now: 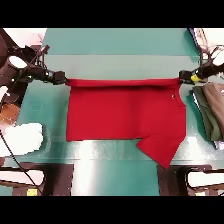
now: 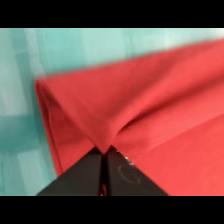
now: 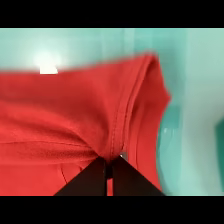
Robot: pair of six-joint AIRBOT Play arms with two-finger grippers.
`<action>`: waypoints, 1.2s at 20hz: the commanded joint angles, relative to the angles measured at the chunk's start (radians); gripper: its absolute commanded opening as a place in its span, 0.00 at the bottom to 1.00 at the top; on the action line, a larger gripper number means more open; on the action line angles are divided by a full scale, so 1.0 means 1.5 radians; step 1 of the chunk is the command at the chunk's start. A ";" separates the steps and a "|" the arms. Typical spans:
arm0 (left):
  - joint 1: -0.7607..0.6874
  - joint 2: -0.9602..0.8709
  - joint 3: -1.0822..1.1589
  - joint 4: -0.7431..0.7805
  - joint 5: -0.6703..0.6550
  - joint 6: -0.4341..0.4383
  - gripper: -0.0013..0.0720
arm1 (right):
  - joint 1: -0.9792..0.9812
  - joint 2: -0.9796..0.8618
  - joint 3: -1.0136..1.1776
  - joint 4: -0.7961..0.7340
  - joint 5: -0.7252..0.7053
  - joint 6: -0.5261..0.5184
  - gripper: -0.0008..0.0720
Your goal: Fold the shirts.
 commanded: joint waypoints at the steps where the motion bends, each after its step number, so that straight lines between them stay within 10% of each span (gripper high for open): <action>1: 0.000 0.000 -0.056 0.011 0.010 0.003 0.05 | 0.001 0.045 -0.116 -0.001 -0.033 0.001 0.03; 5: 0.000 0.000 -0.066 0.010 -0.008 -0.017 0.12 | 0.001 0.053 -0.173 0.006 -0.043 0.001 0.04; 7: 0.000 0.000 -0.066 0.010 -0.025 -0.043 0.87 | 0.001 0.053 -0.176 0.026 -0.030 0.001 0.14; 9: 0.001 0.001 -0.060 0.017 -0.061 -0.057 0.87 | -0.011 0.066 -0.176 0.062 -0.022 0.001 0.53; 13: 0.063 0.043 -0.055 0.036 -0.190 -0.054 0.67 | -0.077 0.153 -0.177 0.094 0.084 -0.042 0.51; 24: 0.106 0.346 -0.527 0.033 -0.167 -0.055 0.68 | -0.161 0.301 -0.177 0.142 0.174 -0.103 0.41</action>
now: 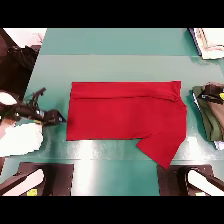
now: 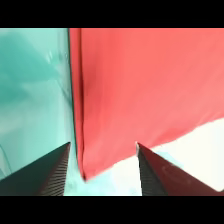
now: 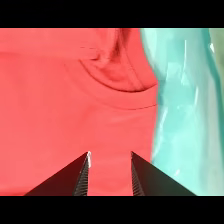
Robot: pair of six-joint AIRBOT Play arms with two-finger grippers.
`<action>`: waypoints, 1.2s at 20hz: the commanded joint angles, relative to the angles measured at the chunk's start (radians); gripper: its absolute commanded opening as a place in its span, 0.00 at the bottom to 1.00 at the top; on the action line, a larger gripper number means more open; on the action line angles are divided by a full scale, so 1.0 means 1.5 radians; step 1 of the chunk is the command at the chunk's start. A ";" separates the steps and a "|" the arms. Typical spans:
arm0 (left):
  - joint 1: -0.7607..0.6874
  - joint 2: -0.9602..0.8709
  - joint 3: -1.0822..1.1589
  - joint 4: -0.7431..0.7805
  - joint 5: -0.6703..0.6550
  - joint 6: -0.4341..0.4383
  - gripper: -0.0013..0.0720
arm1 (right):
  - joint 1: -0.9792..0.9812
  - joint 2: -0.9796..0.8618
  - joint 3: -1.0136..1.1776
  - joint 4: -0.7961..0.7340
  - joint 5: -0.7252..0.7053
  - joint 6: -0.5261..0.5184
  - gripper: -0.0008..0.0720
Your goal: Fold the shirts.
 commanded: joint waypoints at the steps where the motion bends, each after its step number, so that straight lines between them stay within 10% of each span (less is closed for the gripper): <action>1: 0.003 0.065 -0.132 -0.002 0.021 0.001 0.68 | -0.006 0.015 0.000 0.054 0.002 -0.009 0.41; 16: 0.003 0.063 -0.201 -0.058 0.086 0.006 0.67 | -0.006 0.015 0.000 0.093 -0.002 -0.013 0.41; 17: 0.003 0.063 -0.201 -0.061 0.093 0.007 0.52 | -0.006 0.015 0.000 0.092 -0.002 -0.013 0.41; 18: 0.003 0.063 -0.199 -0.067 0.097 0.012 0.14 | -0.006 0.015 0.000 0.092 -0.001 -0.013 0.41; 19: 0.003 0.064 -0.198 -0.090 0.099 0.031 0.05 | -0.007 0.015 0.000 0.090 0.007 -0.013 0.41; 24: 0.003 0.067 -0.136 -0.110 0.056 0.040 0.05 | -0.056 0.047 -0.069 0.038 0.083 -0.013 0.41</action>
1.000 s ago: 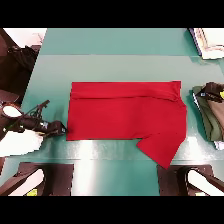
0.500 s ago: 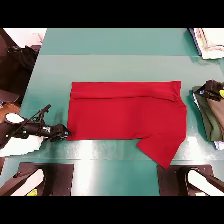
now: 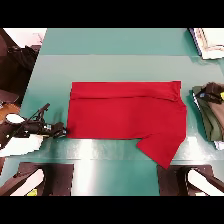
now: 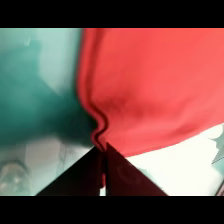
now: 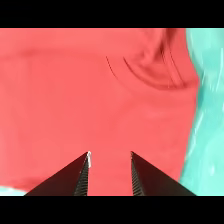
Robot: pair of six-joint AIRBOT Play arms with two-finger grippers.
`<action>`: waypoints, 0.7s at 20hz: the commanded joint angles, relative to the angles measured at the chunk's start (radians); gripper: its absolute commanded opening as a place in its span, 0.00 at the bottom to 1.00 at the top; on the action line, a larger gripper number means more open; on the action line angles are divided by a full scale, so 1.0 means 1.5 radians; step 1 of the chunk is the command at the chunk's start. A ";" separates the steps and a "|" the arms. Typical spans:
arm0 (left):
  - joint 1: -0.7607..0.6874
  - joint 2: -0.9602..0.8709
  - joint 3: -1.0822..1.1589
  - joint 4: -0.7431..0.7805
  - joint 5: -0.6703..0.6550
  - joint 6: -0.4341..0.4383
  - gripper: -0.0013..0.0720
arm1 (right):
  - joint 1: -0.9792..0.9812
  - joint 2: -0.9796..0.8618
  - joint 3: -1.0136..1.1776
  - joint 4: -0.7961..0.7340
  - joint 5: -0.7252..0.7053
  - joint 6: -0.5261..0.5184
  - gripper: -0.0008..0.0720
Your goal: Fold the shirts.
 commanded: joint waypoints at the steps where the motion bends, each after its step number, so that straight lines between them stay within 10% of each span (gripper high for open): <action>1: 0.000 0.003 0.051 -0.020 -0.041 0.011 0.05 | -0.047 0.041 -0.090 -0.050 0.036 0.001 0.41; 14: 0.000 0.003 0.124 -0.029 -0.043 0.011 0.05 | -0.085 0.101 -0.483 -0.032 -0.024 0.008 0.44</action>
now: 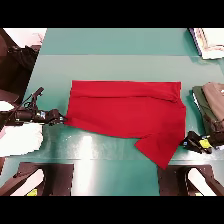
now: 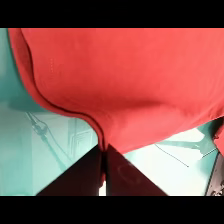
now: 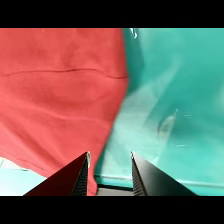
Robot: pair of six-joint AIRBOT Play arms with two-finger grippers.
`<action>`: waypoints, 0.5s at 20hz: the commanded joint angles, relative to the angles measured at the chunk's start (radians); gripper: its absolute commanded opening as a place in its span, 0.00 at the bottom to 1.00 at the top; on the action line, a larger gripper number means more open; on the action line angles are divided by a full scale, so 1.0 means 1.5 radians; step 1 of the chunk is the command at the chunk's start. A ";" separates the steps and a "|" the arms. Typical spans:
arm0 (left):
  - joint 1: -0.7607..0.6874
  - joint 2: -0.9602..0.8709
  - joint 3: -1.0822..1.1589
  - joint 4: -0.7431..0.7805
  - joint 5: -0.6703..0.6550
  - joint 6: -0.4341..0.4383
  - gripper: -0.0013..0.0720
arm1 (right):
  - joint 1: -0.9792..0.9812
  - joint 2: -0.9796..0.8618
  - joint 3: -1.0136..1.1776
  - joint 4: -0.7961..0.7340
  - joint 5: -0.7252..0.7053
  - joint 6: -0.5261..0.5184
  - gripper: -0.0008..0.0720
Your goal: Fold the shirts.
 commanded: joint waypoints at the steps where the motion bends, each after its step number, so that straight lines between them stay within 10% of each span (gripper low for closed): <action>1: 0.000 0.001 0.004 -0.001 -0.001 0.001 0.05 | 0.049 -0.016 -0.017 0.014 -0.021 0.019 0.44; 5: 0.000 0.001 0.004 -0.001 -0.002 0.001 0.05 | 0.133 -0.059 0.013 0.014 -0.054 0.047 0.43; 10: 0.000 0.001 0.004 0.000 -0.002 0.001 0.05 | 0.189 -0.048 0.025 0.006 -0.058 0.047 0.06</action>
